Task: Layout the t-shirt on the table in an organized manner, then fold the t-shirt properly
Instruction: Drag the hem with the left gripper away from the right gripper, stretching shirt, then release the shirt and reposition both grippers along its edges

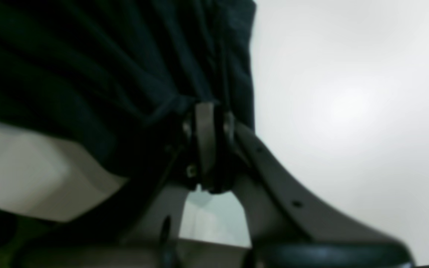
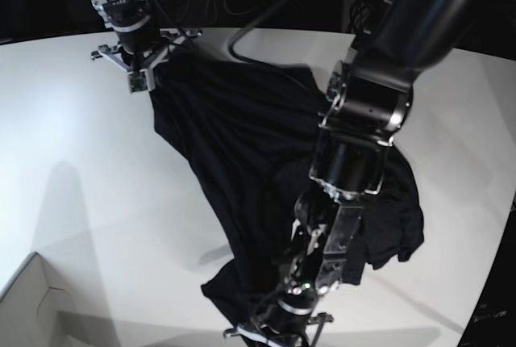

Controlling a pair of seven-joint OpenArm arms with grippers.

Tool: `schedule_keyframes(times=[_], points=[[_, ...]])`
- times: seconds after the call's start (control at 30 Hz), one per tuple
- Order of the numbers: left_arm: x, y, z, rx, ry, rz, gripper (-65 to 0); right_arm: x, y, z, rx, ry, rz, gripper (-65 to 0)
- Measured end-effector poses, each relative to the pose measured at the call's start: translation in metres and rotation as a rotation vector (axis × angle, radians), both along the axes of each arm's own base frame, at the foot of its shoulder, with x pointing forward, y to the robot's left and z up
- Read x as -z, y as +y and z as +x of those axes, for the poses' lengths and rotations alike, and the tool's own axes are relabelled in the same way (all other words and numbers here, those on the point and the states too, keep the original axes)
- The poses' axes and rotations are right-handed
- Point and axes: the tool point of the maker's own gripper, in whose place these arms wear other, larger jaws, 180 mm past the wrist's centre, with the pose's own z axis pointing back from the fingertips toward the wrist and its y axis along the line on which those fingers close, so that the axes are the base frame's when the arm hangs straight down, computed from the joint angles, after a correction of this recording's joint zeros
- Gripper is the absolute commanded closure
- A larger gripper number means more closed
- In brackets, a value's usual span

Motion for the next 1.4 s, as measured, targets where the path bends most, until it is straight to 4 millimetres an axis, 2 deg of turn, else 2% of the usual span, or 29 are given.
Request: schedule_keyframes(times=[0.17,0.23,0.3,0.4,0.57,0.67,0.73,0.8,0.9,0.97,1.07,1.2,1.27,1.4], points=[[-0.008,-0.026,0.004,0.053,0.009,-0.069,-0.9,0.002,-0.003,-0.002,0.006,0.01,-0.005,-0.3],[-0.004,-0.027,0.004,0.053,0.021,-0.082,-1.0,0.002,-0.004,-0.003,0.008,0.011,-0.006,-4.8],[0.008,-0.024,0.004,0.046,0.049,-0.072,-2.7,0.003,-0.005,-0.007,0.01,0.02,-0.008,-11.0],[0.021,-0.019,0.001,0.038,0.078,-0.069,-14.0,0.005,-0.005,-0.01,0.01,0.03,-0.008,-19.5],[0.019,-0.028,-0.01,0.068,0.066,-0.085,-33.4,0.0,-0.004,-0.007,0.009,0.013,-0.006,-24.5],[0.026,-0.037,-0.028,0.109,0.083,-0.108,-35.7,-0.012,-0.003,-0.003,0.005,-0.019,-0.003,-24.8],[0.024,-0.028,-0.037,0.111,0.058,-0.109,-35.7,-0.016,-0.002,0.0,0.005,-0.034,0.001,-24.8],[0.02,-0.004,-0.044,0.089,0.015,-0.09,-35.7,-0.017,-0.003,0.001,0.006,-0.036,-0.002,-24.8],[0.03,0.046,-0.058,0.036,-0.003,-0.03,-35.7,-0.024,-0.009,0.015,0.012,-0.07,-0.017,-25.0],[0.053,0.077,-0.076,-0.001,0.029,0.003,-35.7,-0.031,-0.008,0.028,0.013,-0.106,-0.015,-25.6],[0.083,0.124,-0.11,-0.069,0.084,0.031,-35.8,-0.042,-0.008,0.045,-0.001,-0.154,-0.018,-31.0],[0.081,0.195,-0.148,-0.184,0.057,0.081,-36.0,-0.049,-0.015,0.069,-0.015,-0.196,-0.052,-36.9],[0.084,0.224,-0.168,-0.241,0.066,0.103,-36.0,-0.046,-0.017,0.08,-0.018,-0.2,-0.058,-38.1],[0.107,0.269,-0.217,-0.335,0.141,0.131,-36.1,-0.023,-0.009,0.098,-0.081,-0.156,-0.079,-38.1]])
